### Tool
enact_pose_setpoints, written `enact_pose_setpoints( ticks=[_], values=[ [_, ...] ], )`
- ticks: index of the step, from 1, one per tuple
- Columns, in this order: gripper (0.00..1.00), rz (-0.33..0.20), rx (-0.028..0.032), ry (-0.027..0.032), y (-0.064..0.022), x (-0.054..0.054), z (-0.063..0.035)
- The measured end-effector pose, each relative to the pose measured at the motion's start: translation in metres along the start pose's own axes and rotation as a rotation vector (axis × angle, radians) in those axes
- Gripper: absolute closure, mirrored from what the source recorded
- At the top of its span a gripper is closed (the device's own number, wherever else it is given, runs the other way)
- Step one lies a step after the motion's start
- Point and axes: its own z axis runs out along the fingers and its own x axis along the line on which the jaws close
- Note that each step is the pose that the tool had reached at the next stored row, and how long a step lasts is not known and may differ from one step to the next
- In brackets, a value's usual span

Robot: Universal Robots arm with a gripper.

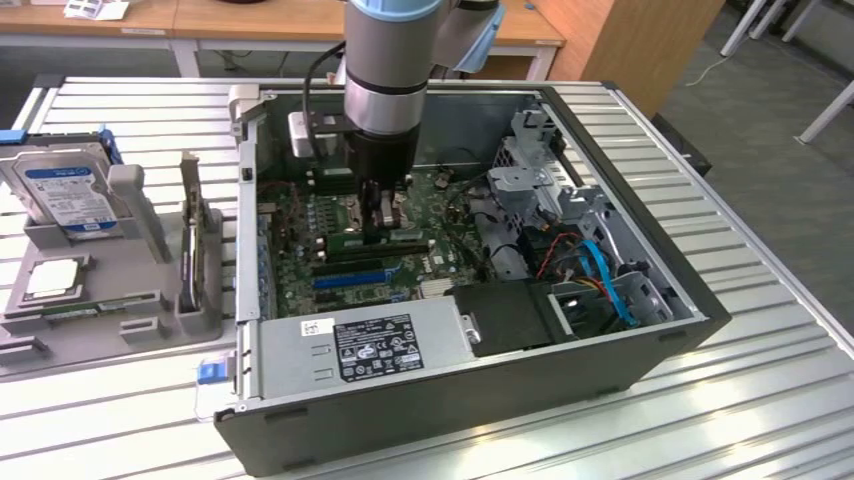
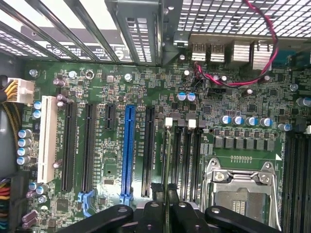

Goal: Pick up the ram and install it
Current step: 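Insert the ram into the slot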

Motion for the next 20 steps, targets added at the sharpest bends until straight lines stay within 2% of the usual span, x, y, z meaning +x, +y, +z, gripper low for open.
enact_pose_setpoints(
  ticks=[14,15,18,20],
  values=[
    [0.87,0.0,0.0011,0.0003,0.0001,-0.0002,-0.0043],
    [0.87,0.0,0.005,0.0006,0.0002,-0.0003,-0.0044],
    [0.87,-0.001,0.0232,0.0012,0.0001,-0.0003,-0.0043],
    [0.87,-0.001,0.0254,0.0011,0.0,-0.0003,-0.0043]
  ],
)
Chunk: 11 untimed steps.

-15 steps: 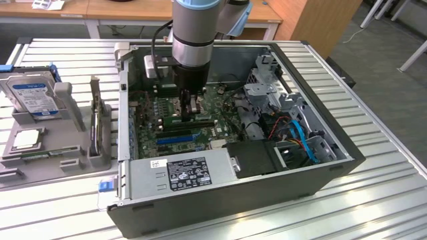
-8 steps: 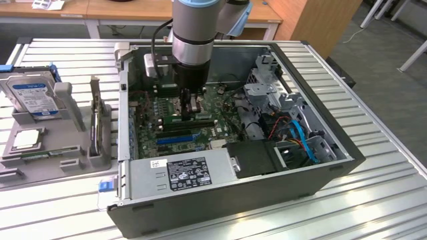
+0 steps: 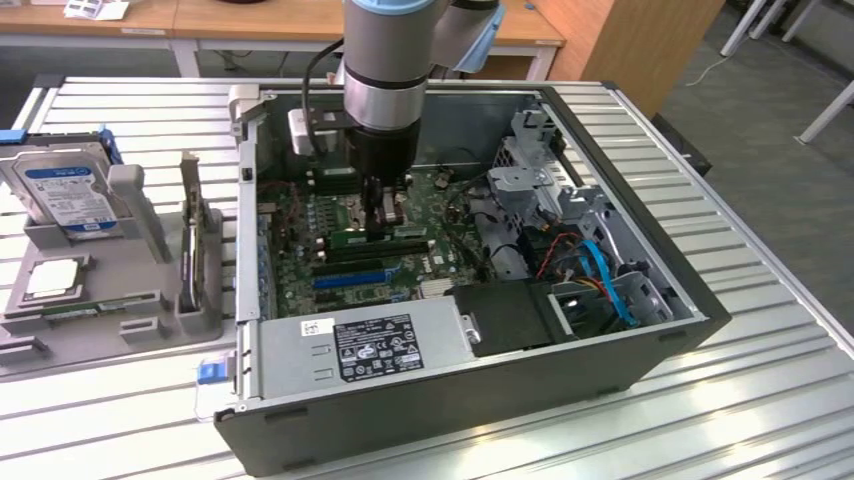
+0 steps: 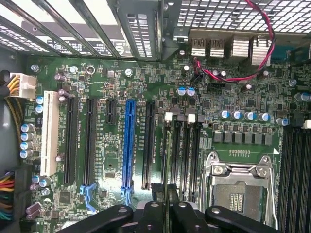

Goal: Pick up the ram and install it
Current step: 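Insert the ram into the slot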

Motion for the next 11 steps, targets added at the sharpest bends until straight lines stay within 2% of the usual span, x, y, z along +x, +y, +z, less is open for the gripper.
enact_pose_setpoints(
  ticks=[5,10,11],
  values=[
    [0.87,0.0,0.0003,0.0006,0.0013,0.0001,-0.0003],
    [0.87,0.0,0.0145,0.0008,0.0085,-0.0002,-0.0002],
    [0.87,0.001,0.0159,0.0009,0.0093,-0.0003,-0.0002]
  ],
)
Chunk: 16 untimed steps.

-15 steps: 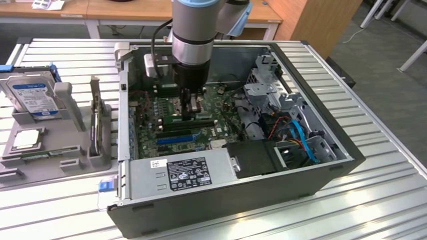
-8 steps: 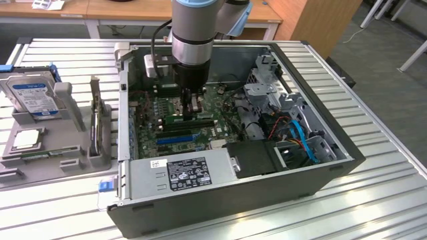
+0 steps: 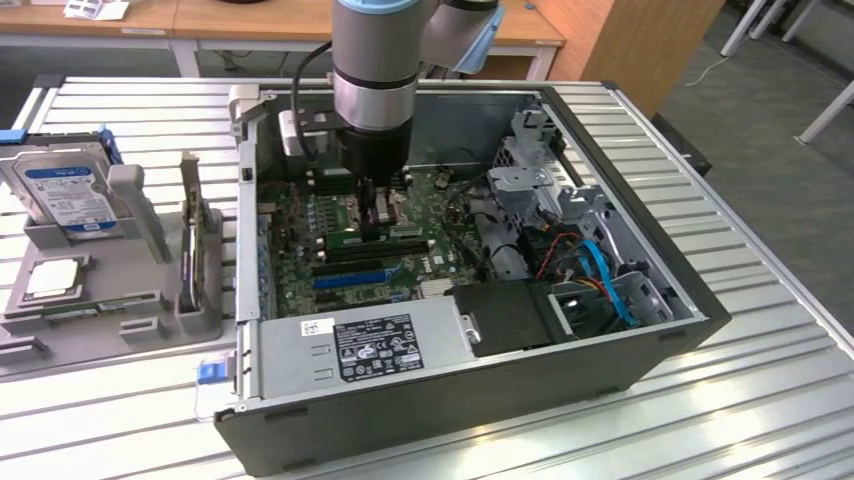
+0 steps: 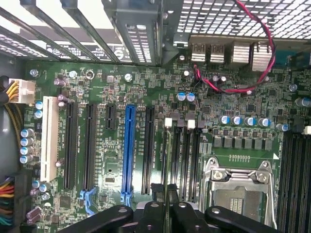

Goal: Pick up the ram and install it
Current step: 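Insert the ram into the slot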

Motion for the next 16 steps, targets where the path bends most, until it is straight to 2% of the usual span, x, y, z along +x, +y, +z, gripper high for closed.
enact_pose_setpoints(
  ticks=[16],
  values=[
    [0.87,0.0,0.0006,0.0007,0.0003,-0.0001,0.0057]
  ],
)
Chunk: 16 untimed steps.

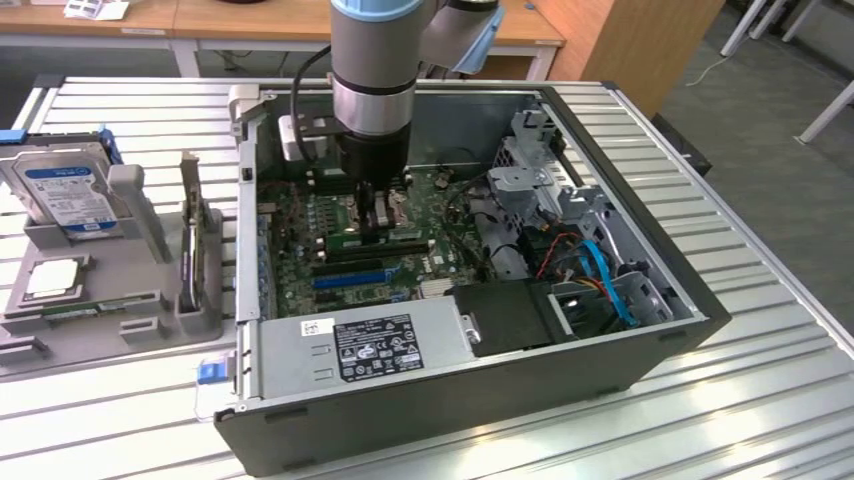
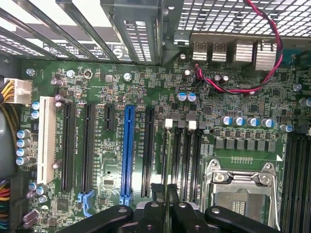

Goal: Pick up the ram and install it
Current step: 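Insert the ram into the slot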

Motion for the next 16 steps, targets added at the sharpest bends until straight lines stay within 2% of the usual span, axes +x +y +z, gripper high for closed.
enact_pose_setpoints(
  ticks=[16],
  values=[
    [0.87,0.0,0.0003,-0.0005,0.0,-0.0004,0.0011]
  ],
)
